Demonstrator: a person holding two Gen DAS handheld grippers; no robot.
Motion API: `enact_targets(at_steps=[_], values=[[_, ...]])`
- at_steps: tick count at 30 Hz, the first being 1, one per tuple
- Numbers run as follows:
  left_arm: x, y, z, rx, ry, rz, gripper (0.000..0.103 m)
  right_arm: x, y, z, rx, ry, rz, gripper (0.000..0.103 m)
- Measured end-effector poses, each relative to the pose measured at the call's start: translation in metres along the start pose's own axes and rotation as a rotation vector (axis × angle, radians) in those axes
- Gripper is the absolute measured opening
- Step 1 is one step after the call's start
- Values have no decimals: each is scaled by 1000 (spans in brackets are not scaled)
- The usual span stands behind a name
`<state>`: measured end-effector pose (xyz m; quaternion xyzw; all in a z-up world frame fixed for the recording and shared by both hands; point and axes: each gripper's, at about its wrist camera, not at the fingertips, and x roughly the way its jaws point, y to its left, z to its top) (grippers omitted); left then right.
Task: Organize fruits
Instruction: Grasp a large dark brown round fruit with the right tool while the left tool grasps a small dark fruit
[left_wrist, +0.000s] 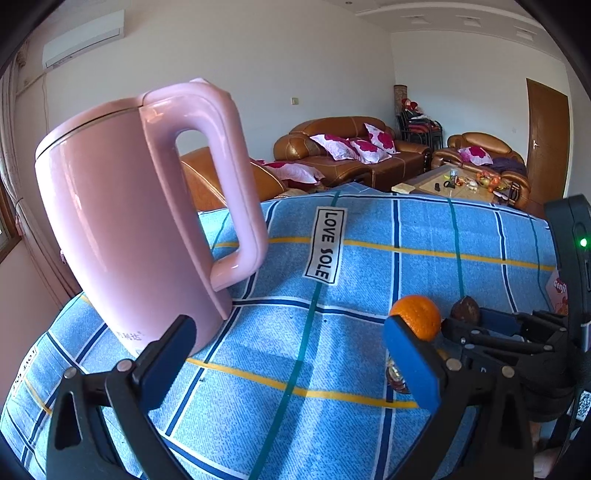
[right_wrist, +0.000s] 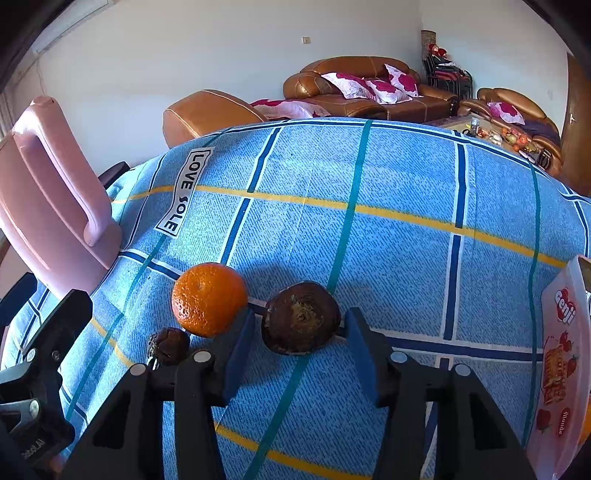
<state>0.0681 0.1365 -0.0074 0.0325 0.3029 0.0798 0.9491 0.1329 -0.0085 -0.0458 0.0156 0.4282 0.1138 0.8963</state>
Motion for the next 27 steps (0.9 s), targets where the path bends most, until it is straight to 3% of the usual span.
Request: enact_targets(at_steps=[6,11,15,22,25,27], values=[[0,2,-1,-23,-2,-48,103,-10,-9,-6,27,-28,-14,43],[-3,0,-1,-10,-17,-87,103,-39,-14,-16,46,-150,-46,43],[-3,4,-2,-2,-19,-66,103,-65,-16,-27,19,-233,-93,43],[3,33,-2,-102,19,-107,103,-99,-25,-51,-35,-292,-131,43],[9,37,-6,-162,58,-196,101,-104,-33,-56,-22,-282,-123,43],[14,30,-8,-169,97,-291,89,-101,-39,-56,1,-267,-111,43]])
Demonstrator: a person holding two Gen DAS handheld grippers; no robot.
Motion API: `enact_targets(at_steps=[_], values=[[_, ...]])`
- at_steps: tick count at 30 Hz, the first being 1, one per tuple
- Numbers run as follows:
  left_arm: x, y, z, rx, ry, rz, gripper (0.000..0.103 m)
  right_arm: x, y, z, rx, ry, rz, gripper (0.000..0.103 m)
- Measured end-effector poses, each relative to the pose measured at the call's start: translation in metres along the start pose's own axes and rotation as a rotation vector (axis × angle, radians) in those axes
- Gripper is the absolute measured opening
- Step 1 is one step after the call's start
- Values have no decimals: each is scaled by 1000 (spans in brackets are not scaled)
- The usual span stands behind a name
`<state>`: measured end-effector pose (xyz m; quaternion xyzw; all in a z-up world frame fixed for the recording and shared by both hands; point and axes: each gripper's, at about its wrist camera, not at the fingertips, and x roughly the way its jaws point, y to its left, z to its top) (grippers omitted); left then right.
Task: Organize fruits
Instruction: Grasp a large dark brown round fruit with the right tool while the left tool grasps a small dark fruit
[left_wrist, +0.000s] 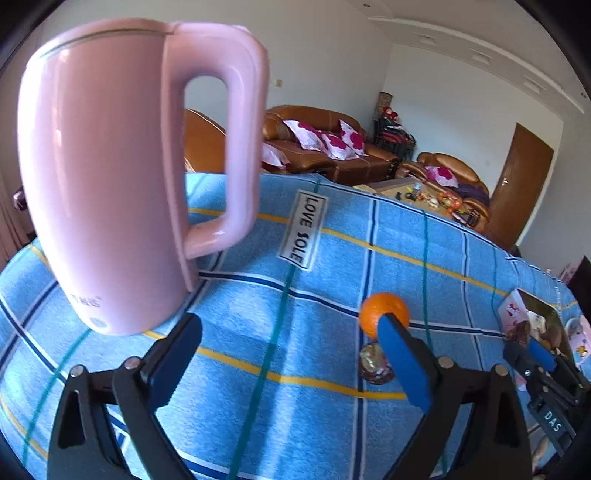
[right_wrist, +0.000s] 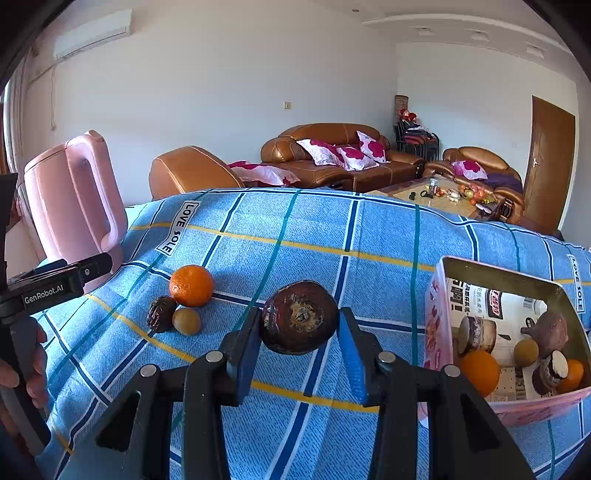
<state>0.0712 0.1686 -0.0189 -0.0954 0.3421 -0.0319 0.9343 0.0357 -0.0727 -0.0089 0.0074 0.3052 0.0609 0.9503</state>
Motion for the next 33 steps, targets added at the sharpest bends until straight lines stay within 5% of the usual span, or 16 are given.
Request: enact_targets(at_steps=[5,12,14,17,25,27,33], values=[[16,-32,-10,111,82,-66,67,4,-5,-2,35,24,16,43],[26,-55,-20,192,144,-64,64,8,-7,-3,53,48,25,43],[27,-57,-21,208,148,-33,57,9,-8,-3,57,52,27,43],[32,-52,-21,195,160,1,48,10,-8,-3,61,57,30,43],[52,-51,-13,166,187,64,47,16,-12,-5,86,79,51,43],[53,-56,-14,189,188,76,38,18,-13,-6,93,86,55,44],[43,-46,-18,155,182,29,32,20,-11,-5,88,90,66,43]])
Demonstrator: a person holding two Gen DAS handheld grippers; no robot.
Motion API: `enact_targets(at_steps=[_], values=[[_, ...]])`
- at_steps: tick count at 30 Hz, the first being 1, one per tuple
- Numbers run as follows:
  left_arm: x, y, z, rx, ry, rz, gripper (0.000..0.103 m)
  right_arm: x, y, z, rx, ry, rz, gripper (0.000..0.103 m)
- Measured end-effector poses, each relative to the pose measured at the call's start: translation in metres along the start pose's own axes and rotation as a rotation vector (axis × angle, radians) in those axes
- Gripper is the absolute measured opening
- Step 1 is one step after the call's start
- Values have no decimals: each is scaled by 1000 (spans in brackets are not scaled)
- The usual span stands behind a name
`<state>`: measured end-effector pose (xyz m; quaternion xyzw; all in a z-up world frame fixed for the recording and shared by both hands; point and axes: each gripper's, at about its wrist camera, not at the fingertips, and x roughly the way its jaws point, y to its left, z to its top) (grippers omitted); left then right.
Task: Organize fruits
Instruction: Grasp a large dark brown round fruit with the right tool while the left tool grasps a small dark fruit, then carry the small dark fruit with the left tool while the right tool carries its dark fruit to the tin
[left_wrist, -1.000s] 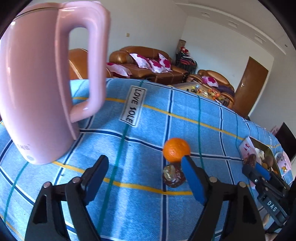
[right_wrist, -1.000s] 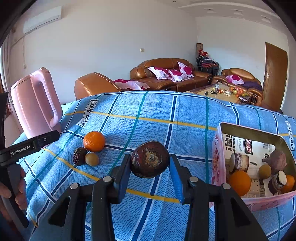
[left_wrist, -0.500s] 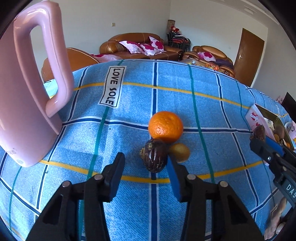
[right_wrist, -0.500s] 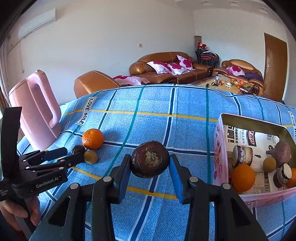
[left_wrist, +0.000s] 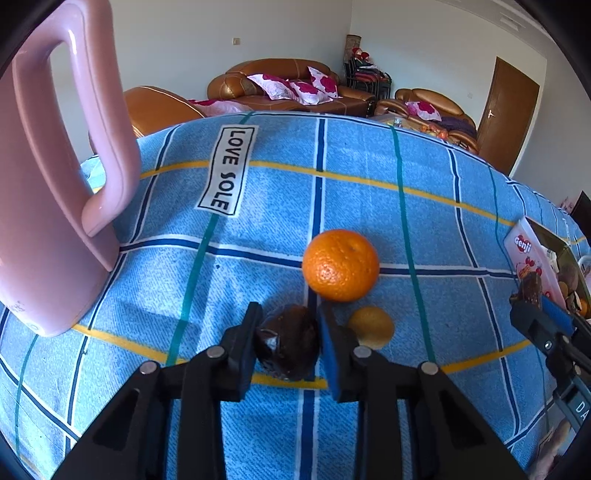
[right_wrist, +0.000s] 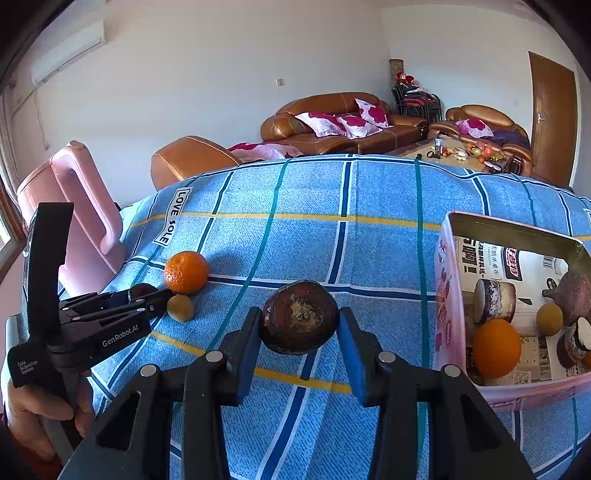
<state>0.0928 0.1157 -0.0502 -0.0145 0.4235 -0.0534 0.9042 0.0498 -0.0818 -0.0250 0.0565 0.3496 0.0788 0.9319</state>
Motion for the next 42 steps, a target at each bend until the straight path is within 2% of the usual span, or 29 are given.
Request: enact_targets(at_steps=[3,5,7,10,13,19,27,42], values=[[-10,6,-4,-36,-40,13,32,-2,1,0,0,-16,12,43],[-23,10,-6,-57,-115,23,32,-6,3,-1,-5,-40,20,43],[-37,8,-7,-58,-201,72,32,-14,6,0,-24,-86,9,43],[-53,5,-9,-53,-307,106,32,-29,16,-1,-91,-192,-63,43],[-61,3,-7,-49,-365,132,32,-41,24,-2,-153,-276,-131,44],[-70,-26,-12,9,-403,184,32,-41,27,-1,-176,-289,-136,44],[-75,-37,-17,-6,-399,193,32,-46,25,-6,-166,-286,-143,44],[-84,-77,-29,39,-406,199,32,-64,6,-19,-155,-274,-150,44]])
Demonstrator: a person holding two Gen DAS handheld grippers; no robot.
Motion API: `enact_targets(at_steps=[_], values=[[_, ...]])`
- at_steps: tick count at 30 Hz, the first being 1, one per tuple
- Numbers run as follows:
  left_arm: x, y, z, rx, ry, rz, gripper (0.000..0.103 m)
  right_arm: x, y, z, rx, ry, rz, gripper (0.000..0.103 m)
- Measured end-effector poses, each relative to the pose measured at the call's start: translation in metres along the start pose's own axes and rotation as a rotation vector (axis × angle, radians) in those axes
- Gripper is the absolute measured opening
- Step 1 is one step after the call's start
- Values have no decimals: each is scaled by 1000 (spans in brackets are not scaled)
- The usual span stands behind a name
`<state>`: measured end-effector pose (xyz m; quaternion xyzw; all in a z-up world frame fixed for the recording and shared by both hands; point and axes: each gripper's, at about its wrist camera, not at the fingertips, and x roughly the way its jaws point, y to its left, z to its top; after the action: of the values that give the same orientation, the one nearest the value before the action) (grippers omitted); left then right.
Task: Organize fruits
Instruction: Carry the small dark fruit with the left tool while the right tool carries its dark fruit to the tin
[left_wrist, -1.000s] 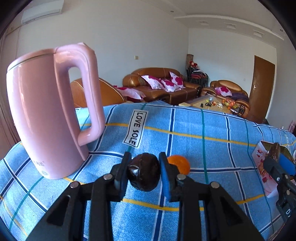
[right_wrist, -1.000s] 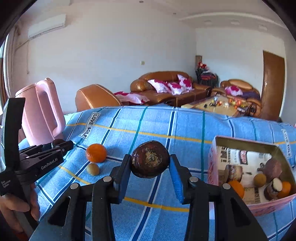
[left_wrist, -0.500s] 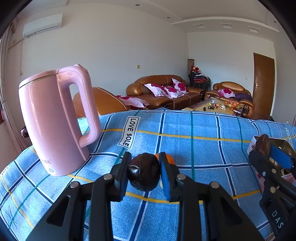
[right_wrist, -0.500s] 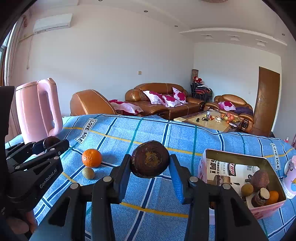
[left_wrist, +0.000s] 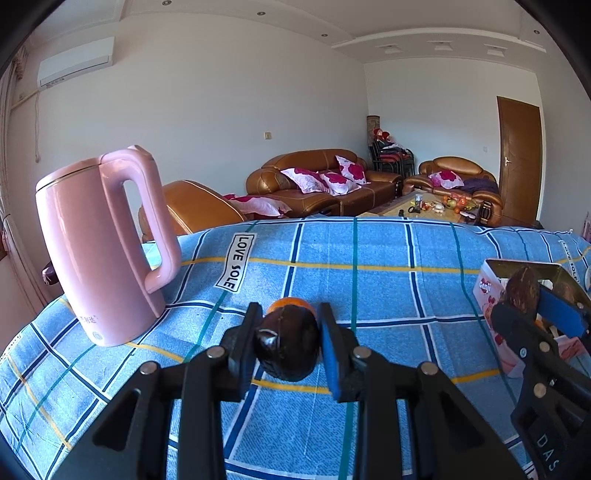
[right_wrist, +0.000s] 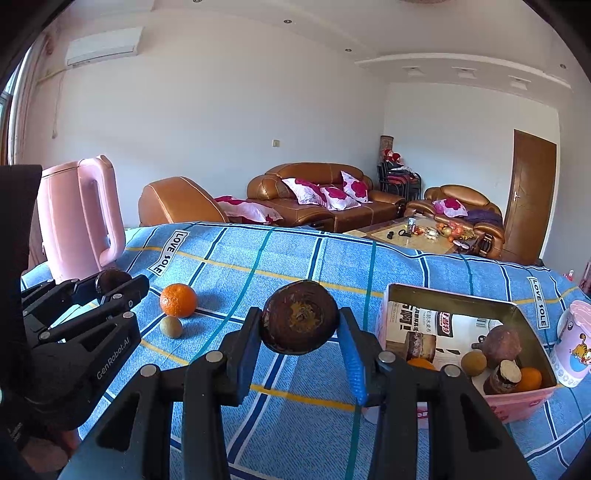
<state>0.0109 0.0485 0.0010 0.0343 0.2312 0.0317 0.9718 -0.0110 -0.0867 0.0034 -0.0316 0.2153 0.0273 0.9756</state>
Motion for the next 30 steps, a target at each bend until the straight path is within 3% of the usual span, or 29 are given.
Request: enact_targets(at_steps=[17,30], values=[[-11,-39,-2,14,9,-50,32,-21,-41,-11,-7,-8,-49,44],[-19,-89,1,32,1,-108,32,-32,-89,-12,9,-32,-119,44]])
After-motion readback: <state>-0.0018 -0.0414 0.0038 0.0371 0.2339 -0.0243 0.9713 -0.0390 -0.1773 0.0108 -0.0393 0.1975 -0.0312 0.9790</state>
